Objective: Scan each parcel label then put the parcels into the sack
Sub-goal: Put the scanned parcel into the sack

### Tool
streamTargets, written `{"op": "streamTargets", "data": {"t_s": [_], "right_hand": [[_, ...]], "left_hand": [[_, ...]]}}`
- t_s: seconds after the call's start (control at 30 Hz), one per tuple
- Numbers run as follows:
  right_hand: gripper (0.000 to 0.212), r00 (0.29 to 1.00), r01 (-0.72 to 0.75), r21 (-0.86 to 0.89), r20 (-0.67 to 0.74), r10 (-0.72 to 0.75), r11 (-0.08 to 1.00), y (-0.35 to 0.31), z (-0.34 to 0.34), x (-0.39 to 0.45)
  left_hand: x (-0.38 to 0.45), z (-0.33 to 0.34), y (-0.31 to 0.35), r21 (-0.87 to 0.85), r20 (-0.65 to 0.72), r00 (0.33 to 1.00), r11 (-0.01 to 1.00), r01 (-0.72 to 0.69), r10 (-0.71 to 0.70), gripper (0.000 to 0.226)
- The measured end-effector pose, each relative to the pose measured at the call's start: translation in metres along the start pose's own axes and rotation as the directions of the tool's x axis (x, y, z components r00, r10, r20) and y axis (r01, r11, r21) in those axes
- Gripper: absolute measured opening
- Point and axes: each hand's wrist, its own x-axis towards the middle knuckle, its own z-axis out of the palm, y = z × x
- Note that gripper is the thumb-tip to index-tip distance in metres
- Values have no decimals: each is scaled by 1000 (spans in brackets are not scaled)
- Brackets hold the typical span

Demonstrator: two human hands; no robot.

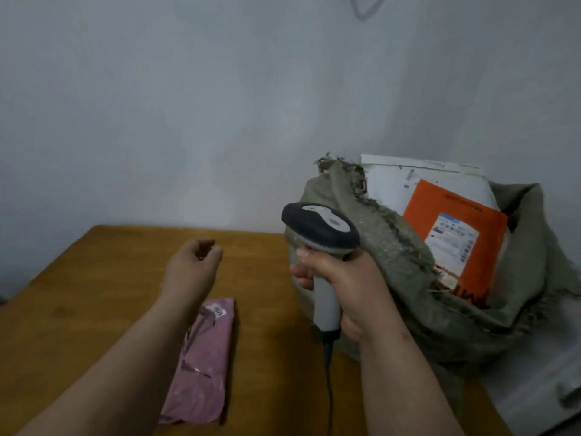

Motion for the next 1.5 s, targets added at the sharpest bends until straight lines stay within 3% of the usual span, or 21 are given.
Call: {"op": "streamTargets", "data": {"t_s": [0.23, 0.43, 0.53, 0.67, 0.73, 0.83, 0.9, 1.0, 1.1, 1.2, 1.3, 1.5], "right_hand": [[14, 956, -291, -28, 34, 292, 956, 92, 100, -9], [18, 835, -551, -24, -25, 550, 834, 162, 141, 13], [21, 773, -634, -32, -53, 632, 773, 195, 150, 30], [19, 678, -735, -69, -81, 731, 675, 239, 159, 53], [22, 612, -791, -65, -75, 787, 608, 258, 163, 62], [25, 491, -871, -29, -38, 870, 490, 282, 165, 74], [26, 453, -891, -21, -23, 891, 453, 293, 165, 81], [24, 480, -876, -45, 6, 877, 480, 293, 168, 87], [25, 548, -834, -27, 80, 833, 551, 276, 179, 97], [24, 607, -792, 95, 231, 761, 603, 248, 195, 108], [28, 665, -741, 200, 348, 661, 640, 224, 216, 110], [25, 680, -687, 200, 516, 521, 699, 195, 292, 98]], "left_hand": [[-10, -89, -118, 67, 25, 950, 949, 309, -311, 38], [-9, -114, -188, 222, 107, 875, 869, 443, -473, 54], [-6, -105, -213, 380, 191, 875, 855, 352, -445, 66], [3, -86, -243, 627, 368, 833, 772, 106, -414, 85], [11, -79, -258, 700, 412, 807, 714, 17, -423, 85], [26, -71, -276, 724, 407, 814, 690, -11, -414, 74], [33, -68, -285, 733, 393, 824, 680, -13, -408, 70], [43, -68, -285, 698, 354, 835, 713, 65, -422, 73], [57, -76, -270, 580, 283, 835, 777, 244, -472, 104], [77, -89, -252, 331, 236, 833, 848, 415, -500, 102], [91, -109, -241, 63, 227, 796, 824, 563, -561, 112], [113, -169, -217, -12, 567, 687, 829, 559, -455, 92]]}}
